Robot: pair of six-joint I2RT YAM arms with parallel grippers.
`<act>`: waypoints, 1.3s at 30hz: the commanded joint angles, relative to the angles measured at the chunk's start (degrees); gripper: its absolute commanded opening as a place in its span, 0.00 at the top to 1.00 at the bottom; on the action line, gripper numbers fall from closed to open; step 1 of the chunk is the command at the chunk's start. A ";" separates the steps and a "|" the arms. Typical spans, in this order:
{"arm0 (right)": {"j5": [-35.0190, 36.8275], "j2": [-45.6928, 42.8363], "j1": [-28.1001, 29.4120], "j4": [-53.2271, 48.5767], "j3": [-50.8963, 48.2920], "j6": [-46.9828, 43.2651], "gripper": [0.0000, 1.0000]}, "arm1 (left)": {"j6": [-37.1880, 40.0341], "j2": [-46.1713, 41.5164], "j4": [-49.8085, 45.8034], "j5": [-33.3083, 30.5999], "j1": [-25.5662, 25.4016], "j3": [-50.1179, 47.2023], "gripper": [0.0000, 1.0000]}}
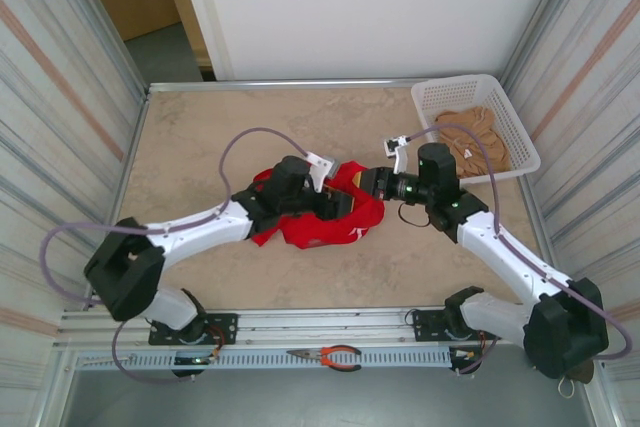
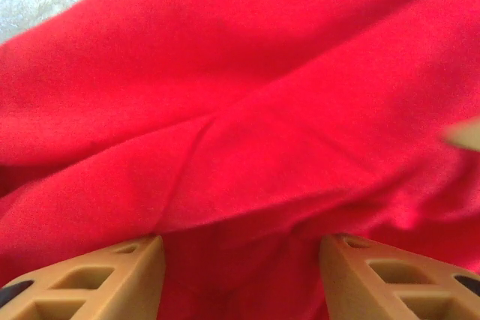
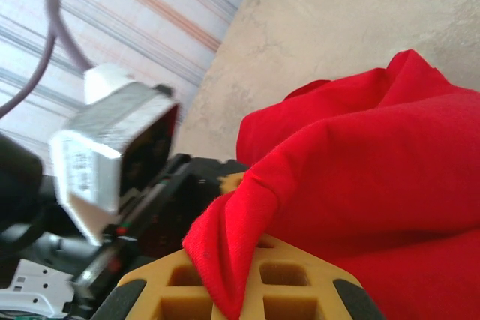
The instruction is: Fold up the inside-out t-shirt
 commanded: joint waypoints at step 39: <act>12.24 -10.33 -8.27 -21.51 -0.76 -0.39 0.30 | -6.16 -13.83 12.06 10.51 6.47 -5.67 0.38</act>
